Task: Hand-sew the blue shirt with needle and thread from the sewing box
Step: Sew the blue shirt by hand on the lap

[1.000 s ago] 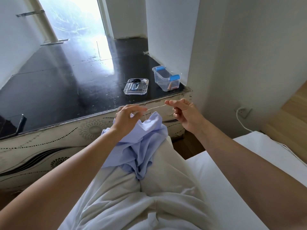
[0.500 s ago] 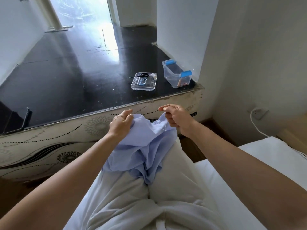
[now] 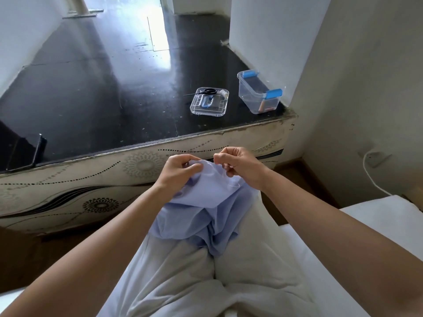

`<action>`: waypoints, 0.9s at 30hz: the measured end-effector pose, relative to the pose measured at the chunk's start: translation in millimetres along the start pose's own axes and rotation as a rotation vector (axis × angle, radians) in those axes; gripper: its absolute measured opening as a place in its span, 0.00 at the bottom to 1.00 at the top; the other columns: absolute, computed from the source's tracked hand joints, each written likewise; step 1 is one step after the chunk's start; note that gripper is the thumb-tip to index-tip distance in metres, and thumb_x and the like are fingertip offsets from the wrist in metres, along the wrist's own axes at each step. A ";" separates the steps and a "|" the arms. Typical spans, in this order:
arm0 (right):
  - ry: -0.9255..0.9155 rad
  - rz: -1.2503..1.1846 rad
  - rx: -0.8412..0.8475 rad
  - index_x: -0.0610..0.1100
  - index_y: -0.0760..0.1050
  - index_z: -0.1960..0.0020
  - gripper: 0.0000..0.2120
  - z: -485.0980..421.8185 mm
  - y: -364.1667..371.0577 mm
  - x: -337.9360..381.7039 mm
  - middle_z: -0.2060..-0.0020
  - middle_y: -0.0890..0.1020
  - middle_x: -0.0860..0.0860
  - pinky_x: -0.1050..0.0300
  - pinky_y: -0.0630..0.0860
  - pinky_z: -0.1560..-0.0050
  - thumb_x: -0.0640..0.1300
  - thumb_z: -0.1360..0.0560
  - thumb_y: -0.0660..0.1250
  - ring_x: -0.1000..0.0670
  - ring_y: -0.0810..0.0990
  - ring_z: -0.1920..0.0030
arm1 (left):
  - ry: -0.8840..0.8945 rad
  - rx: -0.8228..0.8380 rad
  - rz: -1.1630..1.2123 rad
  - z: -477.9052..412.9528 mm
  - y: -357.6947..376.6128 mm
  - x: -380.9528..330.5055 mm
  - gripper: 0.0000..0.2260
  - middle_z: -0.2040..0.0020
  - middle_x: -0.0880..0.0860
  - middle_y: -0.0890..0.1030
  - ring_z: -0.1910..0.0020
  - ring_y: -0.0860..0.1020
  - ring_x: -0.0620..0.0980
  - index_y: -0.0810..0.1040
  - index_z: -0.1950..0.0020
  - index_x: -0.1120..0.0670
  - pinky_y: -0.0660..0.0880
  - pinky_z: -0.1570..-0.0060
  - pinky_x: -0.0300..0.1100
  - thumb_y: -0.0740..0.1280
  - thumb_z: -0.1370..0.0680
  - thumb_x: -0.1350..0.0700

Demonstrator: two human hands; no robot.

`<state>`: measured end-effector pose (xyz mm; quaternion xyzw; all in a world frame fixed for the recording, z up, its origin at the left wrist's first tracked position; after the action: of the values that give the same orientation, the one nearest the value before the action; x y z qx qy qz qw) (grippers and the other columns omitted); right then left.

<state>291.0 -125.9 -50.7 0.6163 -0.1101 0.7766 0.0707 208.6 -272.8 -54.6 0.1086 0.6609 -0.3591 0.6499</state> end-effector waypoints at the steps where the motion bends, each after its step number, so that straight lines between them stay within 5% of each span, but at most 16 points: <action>1: 0.016 0.003 0.028 0.35 0.76 0.51 0.09 -2.5 3.1 -1.4 0.64 0.73 0.42 0.62 0.69 0.68 0.42 0.21 0.66 0.53 0.68 0.69 | -0.003 0.019 0.025 0.4 0.5 1.4 0.03 0.55 0.65 0.82 0.60 0.76 0.51 0.84 0.55 0.56 0.73 0.59 0.46 0.70 0.24 0.62; 4: 0.093 -0.018 0.133 0.40 0.77 0.58 0.09 -8.0 11.9 -7.2 0.66 0.71 0.43 0.61 0.63 0.70 0.40 0.21 0.63 0.53 0.65 0.71 | -0.001 0.051 0.050 1.9 1.9 4.1 0.02 0.56 0.66 0.81 0.60 0.76 0.52 0.84 0.54 0.59 0.72 0.58 0.47 0.71 0.25 0.62; 7: 0.151 -0.025 0.223 0.46 0.73 0.68 0.16 -10.2 20.4 -12.0 0.68 0.71 0.44 0.59 0.61 0.67 0.39 0.21 0.61 0.53 0.67 0.70 | -0.004 0.052 0.074 2.7 0.4 4.4 0.02 0.61 0.58 0.81 0.61 0.76 0.48 0.83 0.55 0.59 0.72 0.58 0.44 0.70 0.25 0.64; 12: 0.104 -0.021 0.204 0.41 0.70 0.65 0.14 -12.2 12.8 -13.8 0.67 0.74 0.45 0.59 0.72 0.61 0.37 0.20 0.60 0.53 0.73 0.67 | -0.074 0.028 0.112 1.4 -1.3 15.9 0.02 0.63 0.56 0.78 0.63 0.73 0.49 0.83 0.57 0.58 0.69 0.59 0.45 0.72 0.25 0.60; 18: 0.071 0.013 0.212 0.40 0.72 0.63 0.12 -11.4 6.2 -24.4 0.63 0.75 0.42 0.63 0.76 0.60 0.35 0.21 0.61 0.52 0.76 0.64 | -0.139 0.004 0.172 5.9 8.2 28.0 0.18 0.65 0.55 0.71 0.64 0.67 0.49 0.76 0.58 0.67 0.65 0.62 0.43 0.73 0.27 0.51; 22: 0.095 0.000 0.200 0.39 0.71 0.63 0.11 -11.9 5.3 -34.5 0.62 0.74 0.41 0.65 0.75 0.62 0.35 0.21 0.60 0.53 0.76 0.65 | -0.170 -0.003 0.192 5.4 11.3 30.0 0.12 0.67 0.53 0.73 0.65 0.68 0.49 0.80 0.65 0.56 0.67 0.61 0.43 0.73 0.32 0.47; 27: 0.118 -0.007 0.193 0.40 0.70 0.64 0.13 -12.2 1.6 -40.3 0.64 0.76 0.43 0.64 0.75 0.61 0.34 0.22 0.60 0.53 0.76 0.65 | -0.192 0.000 0.210 4.7 15.2 30.4 0.09 0.67 0.52 0.75 0.66 0.70 0.48 0.82 0.64 0.55 0.68 0.60 0.44 0.73 0.33 0.49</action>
<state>288.4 -123.3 -92.7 0.5737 -0.0284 0.8183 0.0201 217.5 -274.6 -87.7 0.1423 0.5805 -0.2982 0.7442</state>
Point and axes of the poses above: each hand's wrist, its own z-axis away from the middle knuckle, its own y-axis out of the palm, x = y × z, the point moved 7 cm from there along -z, towards the middle knuckle
